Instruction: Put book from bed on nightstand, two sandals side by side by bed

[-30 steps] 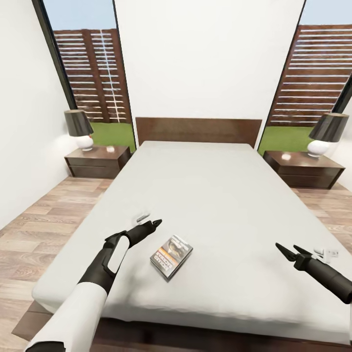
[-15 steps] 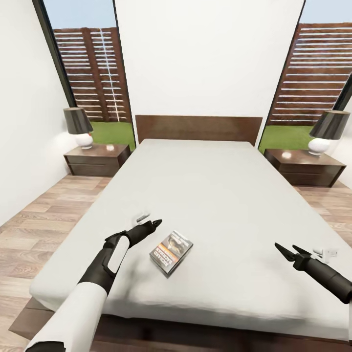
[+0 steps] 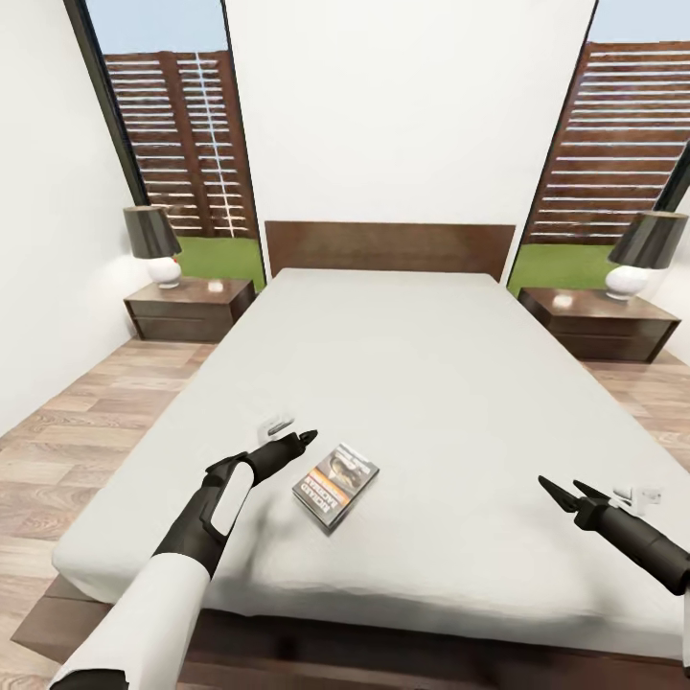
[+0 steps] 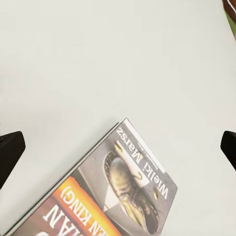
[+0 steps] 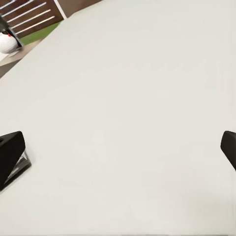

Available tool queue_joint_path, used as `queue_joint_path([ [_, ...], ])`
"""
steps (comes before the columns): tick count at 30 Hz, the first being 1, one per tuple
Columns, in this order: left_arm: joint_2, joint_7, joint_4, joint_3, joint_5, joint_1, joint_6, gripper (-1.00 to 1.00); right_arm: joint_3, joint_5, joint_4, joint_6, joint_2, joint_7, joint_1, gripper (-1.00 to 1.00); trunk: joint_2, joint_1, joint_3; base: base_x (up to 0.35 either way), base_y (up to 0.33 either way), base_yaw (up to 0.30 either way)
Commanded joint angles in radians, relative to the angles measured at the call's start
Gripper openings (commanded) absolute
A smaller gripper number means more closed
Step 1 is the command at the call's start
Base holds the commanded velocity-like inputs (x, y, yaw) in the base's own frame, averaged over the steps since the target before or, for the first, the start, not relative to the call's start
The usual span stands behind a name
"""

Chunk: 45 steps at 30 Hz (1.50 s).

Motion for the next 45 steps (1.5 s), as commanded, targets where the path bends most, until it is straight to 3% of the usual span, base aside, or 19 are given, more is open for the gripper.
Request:
queue_joint_path([
  [1,-0.001,-0.003,-0.001,0.004,0.005,-0.001,0.008,1.0,-0.002,0.006,-0.001,0.007,0.0,0.007,-0.001,1.0,-0.008,0.004,-0.004,0.0,0.0,0.0],
  [16,-0.002,-0.003,-0.001,0.004,0.005,-0.001,0.008,1.0,-0.002,0.006,-0.001,0.007,0.001,0.005,-0.001,1.0,-0.113,0.061,-0.051,0.0,0.0,0.0],
  [26,-0.003,-0.003,-0.001,0.004,0.005,-0.001,0.008,1.0,-0.002,0.006,-0.001,0.007,0.001,0.004,-0.002,1.0,-0.113,0.061,-0.051,0.0,0.0,0.0],
  [33,-0.003,-0.003,-0.001,0.004,0.005,-0.001,0.008,1.0,-0.002,0.006,-0.001,0.006,0.001,0.003,-0.001,1.0,-0.162,0.088,-0.073,0.0,0.0,0.0],
  [45,-0.003,-0.003,-0.001,0.004,0.005,-0.001,0.007,1.0,-0.001,0.009,-0.001,0.006,0.002,0.001,-0.001,1.0,-0.162,0.088,-0.073,0.04,0.0,0.0],
])
